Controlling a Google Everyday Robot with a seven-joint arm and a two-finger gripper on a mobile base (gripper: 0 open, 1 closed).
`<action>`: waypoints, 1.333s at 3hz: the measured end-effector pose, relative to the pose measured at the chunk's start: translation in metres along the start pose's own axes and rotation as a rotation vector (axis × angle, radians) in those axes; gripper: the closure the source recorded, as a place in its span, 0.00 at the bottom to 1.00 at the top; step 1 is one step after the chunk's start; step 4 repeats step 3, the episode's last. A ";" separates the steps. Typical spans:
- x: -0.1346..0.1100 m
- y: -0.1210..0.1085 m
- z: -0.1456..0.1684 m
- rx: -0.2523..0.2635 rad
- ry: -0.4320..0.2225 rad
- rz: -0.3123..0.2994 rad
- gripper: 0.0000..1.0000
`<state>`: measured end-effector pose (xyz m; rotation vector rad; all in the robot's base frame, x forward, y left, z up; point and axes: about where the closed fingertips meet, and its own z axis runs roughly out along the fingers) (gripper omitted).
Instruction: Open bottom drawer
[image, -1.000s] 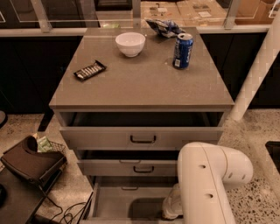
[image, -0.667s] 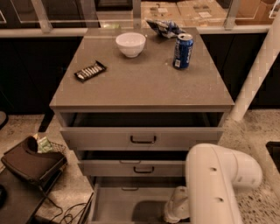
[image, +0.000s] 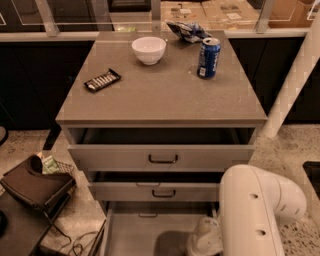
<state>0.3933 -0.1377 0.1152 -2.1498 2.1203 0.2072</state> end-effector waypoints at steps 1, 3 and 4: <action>0.000 -0.005 0.000 0.000 0.000 0.000 1.00; -0.009 0.034 -0.006 -0.045 0.006 0.013 1.00; -0.009 0.034 -0.006 -0.045 0.006 0.013 1.00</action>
Offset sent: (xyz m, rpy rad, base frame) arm -0.2305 0.0487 0.0439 -0.0402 0.2142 -0.0284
